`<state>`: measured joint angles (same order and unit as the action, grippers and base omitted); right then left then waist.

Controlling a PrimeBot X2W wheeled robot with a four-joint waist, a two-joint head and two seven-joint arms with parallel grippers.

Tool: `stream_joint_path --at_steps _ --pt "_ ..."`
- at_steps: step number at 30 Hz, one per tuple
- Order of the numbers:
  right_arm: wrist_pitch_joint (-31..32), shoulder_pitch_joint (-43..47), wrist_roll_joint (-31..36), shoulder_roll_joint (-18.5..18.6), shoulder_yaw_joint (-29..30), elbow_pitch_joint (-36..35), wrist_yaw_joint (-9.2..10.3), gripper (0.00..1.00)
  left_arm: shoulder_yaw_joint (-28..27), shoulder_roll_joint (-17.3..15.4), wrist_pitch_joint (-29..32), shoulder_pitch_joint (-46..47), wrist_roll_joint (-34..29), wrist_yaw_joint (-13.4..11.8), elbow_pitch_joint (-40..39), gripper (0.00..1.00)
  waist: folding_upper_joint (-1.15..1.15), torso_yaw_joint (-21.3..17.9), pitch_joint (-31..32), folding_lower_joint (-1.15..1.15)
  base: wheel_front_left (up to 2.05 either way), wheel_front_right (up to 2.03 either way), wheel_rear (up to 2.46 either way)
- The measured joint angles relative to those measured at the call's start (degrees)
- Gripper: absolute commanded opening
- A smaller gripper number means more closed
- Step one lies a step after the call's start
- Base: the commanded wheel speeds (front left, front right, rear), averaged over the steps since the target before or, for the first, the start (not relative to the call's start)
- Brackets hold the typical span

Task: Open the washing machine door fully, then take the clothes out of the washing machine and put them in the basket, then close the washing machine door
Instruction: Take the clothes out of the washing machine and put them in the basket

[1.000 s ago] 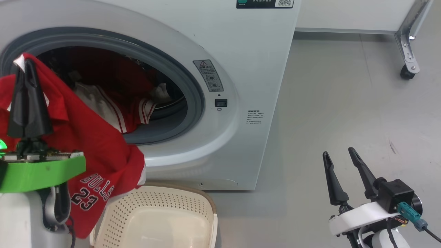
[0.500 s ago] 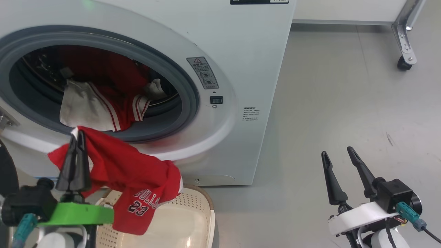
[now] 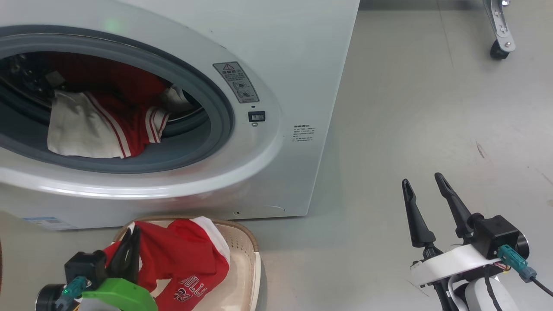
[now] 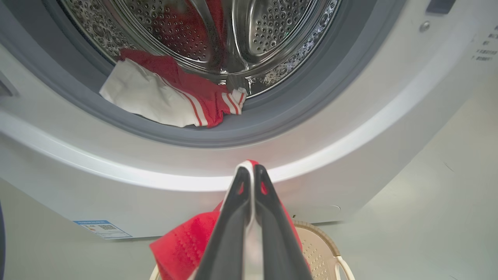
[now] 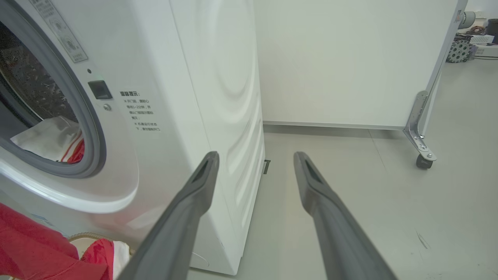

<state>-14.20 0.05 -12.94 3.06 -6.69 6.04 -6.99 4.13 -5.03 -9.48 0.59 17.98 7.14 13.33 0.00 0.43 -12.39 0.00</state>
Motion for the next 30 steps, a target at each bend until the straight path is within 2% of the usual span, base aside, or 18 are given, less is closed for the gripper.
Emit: stream_joint_path --at_steps 12,20,30 --pt "0.00 -2.18 0.00 0.44 -0.26 -0.92 0.00 1.00 0.05 0.04 4.43 4.85 -0.10 -1.34 11.91 0.00 0.00 -3.39 -4.36 0.00 0.00 0.00 0.00" --pt "0.00 -3.85 -0.01 0.79 -0.16 -1.72 0.00 1.00 1.41 -0.05 7.36 10.66 -2.46 -2.91 20.39 0.00 0.00 -5.88 -8.37 0.00 0.00 0.00 0.00" --pt "0.00 -5.93 -0.03 1.38 0.80 -1.75 0.00 1.00 0.64 -0.27 8.21 16.74 -2.67 -4.38 29.84 0.00 0.00 -9.51 -12.88 0.00 0.00 0.00 0.00"
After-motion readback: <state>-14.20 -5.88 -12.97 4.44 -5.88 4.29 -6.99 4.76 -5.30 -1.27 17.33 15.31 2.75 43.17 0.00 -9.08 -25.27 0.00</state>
